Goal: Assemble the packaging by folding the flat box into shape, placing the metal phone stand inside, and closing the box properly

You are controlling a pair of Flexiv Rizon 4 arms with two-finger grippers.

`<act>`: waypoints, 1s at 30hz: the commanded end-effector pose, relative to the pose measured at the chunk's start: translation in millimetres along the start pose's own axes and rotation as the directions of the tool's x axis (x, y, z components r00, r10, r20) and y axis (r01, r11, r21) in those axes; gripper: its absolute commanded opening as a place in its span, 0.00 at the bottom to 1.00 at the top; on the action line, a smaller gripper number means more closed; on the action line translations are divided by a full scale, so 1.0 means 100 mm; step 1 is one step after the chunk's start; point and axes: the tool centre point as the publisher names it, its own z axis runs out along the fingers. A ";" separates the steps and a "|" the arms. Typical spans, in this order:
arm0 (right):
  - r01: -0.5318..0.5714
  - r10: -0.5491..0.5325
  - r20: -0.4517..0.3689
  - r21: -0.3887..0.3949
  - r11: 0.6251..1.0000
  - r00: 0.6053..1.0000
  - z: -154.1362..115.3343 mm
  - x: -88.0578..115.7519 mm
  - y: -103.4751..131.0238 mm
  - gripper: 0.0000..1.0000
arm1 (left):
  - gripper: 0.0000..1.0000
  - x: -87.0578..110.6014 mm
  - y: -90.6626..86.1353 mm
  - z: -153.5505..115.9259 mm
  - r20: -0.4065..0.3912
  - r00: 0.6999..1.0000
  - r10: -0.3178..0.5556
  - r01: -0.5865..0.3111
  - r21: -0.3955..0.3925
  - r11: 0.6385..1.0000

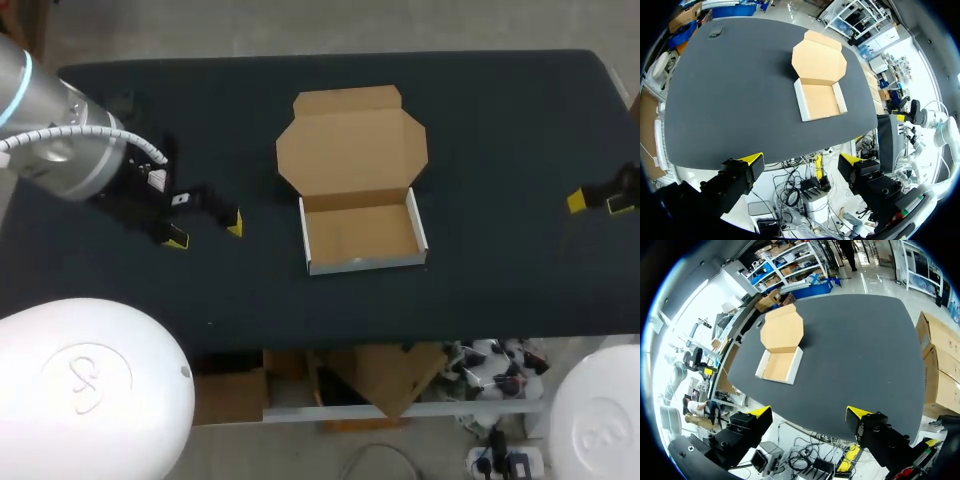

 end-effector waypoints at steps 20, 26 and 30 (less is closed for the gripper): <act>-0.053 0.052 0.041 0.041 0.998 0.998 -0.06 0.07 0.05 1.00 | 1.00 0.04 -0.05 -0.11 0.016 0.997 -0.079 0.079 0.009 0.997; -0.063 0.061 0.045 0.048 0.997 0.997 -0.05 0.06 0.06 1.00 | 1.00 0.01 -0.07 -0.09 0.021 0.996 -0.090 0.089 0.009 0.996; -0.068 0.066 0.043 0.052 0.996 0.997 -0.05 0.06 0.07 1.00 | 1.00 0.00 -0.07 -0.08 0.024 0.995 -0.093 0.093 0.008 0.996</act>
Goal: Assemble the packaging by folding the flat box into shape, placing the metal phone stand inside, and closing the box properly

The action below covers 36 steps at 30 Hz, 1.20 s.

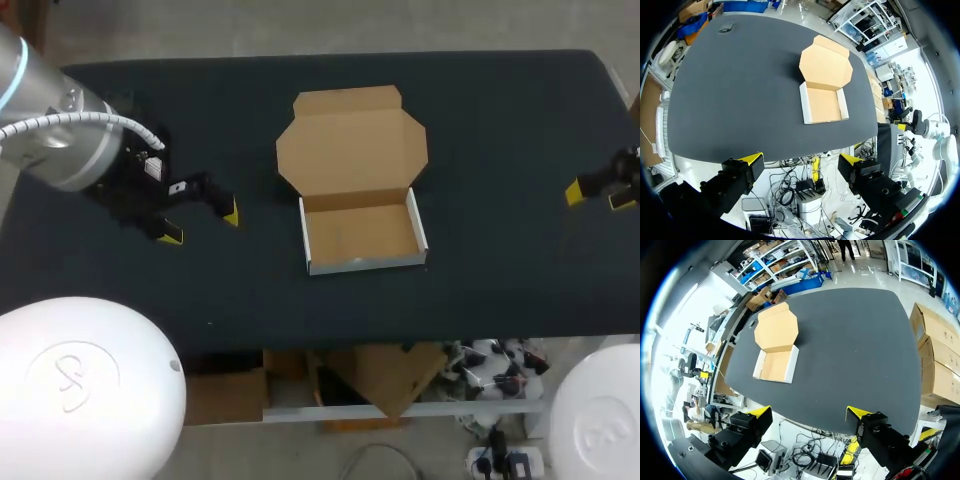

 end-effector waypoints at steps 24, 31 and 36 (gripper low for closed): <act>-0.033 0.032 0.031 0.043 0.999 0.999 0.07 -0.03 0.08 1.00 | 1.00 -0.01 -0.16 0.11 0.043 0.999 -0.033 0.033 -0.002 0.999; -0.033 0.032 0.031 0.043 0.999 0.999 0.07 -0.03 0.08 1.00 | 1.00 -0.11 -0.31 0.23 0.071 0.995 -0.069 0.069 -0.004 0.998; -0.033 0.032 0.031 0.043 0.999 0.999 0.07 -0.03 0.08 1.00 | 1.00 -0.22 -0.43 0.34 0.093 0.992 -0.084 0.085 -0.009 0.996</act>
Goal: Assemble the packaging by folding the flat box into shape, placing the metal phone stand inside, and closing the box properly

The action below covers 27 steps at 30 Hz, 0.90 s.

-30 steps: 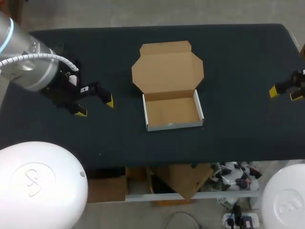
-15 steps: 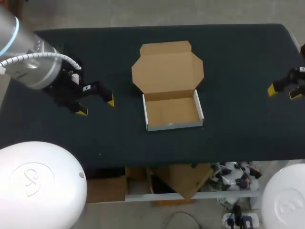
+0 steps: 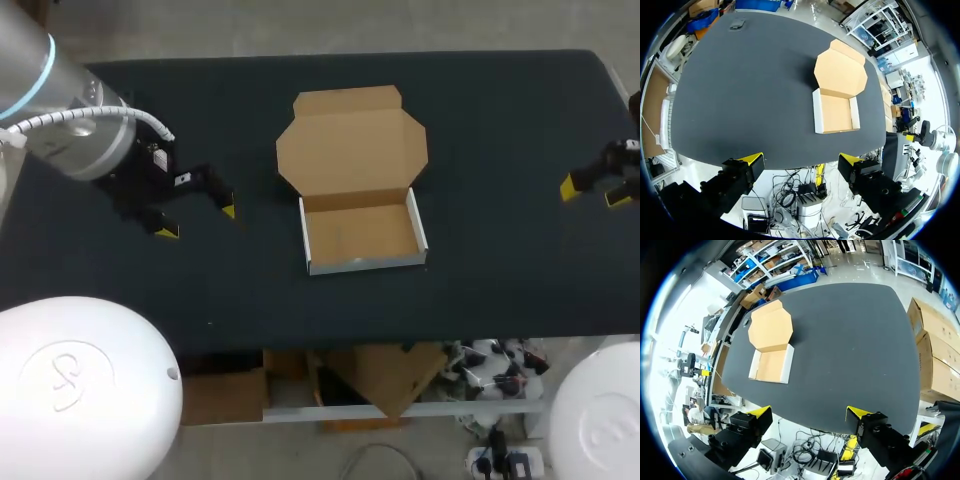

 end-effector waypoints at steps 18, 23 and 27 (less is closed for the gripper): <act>0.000 0.000 0.001 0.000 1.000 1.000 -0.01 0.01 -0.01 1.00 | 1.00 -0.56 -0.84 0.71 0.122 0.991 -0.054 0.065 -0.087 0.994; 0.000 0.000 0.001 0.000 1.000 1.000 -0.01 0.01 -0.01 1.00 | 1.00 -0.77 -1.05 0.84 0.142 0.987 -0.076 0.091 -0.103 0.991; 0.000 0.000 0.001 0.000 1.000 1.000 -0.01 0.01 -0.01 1.00 | 1.00 -0.93 -1.22 0.93 0.156 0.984 -0.090 0.107 -0.107 0.988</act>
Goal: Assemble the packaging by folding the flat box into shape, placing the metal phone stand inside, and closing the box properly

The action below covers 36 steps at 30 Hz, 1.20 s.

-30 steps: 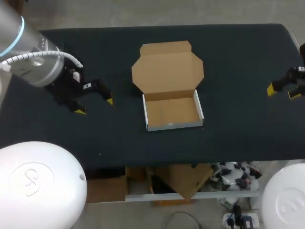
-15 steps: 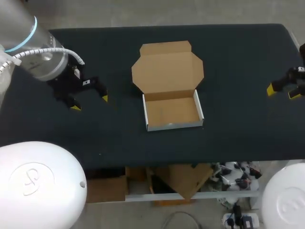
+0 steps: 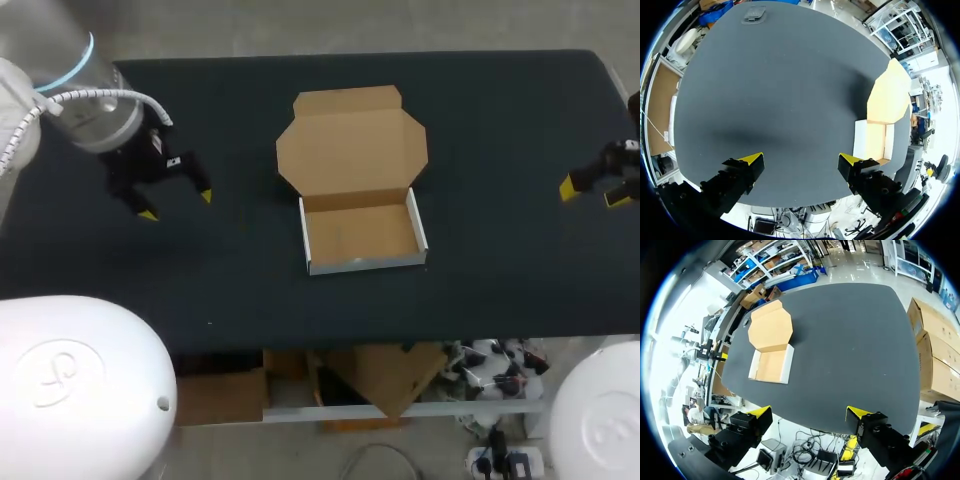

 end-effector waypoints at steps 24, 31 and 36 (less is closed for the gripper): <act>-0.001 0.001 0.000 0.001 1.000 1.000 -0.02 0.01 -0.01 1.00 | 1.00 -0.15 -0.54 0.33 0.024 0.999 -0.047 0.049 -0.087 0.995; -0.001 0.001 0.000 0.001 1.000 1.000 -0.02 0.01 -0.01 1.00 | 1.00 -0.14 -0.55 0.33 0.022 0.999 -0.049 0.050 -0.088 0.995; -0.001 0.001 0.000 0.001 1.000 1.000 -0.02 0.01 -0.01 1.00 | 1.00 -0.20 -0.62 0.31 0.043 0.998 -0.034 0.036 -0.037 0.999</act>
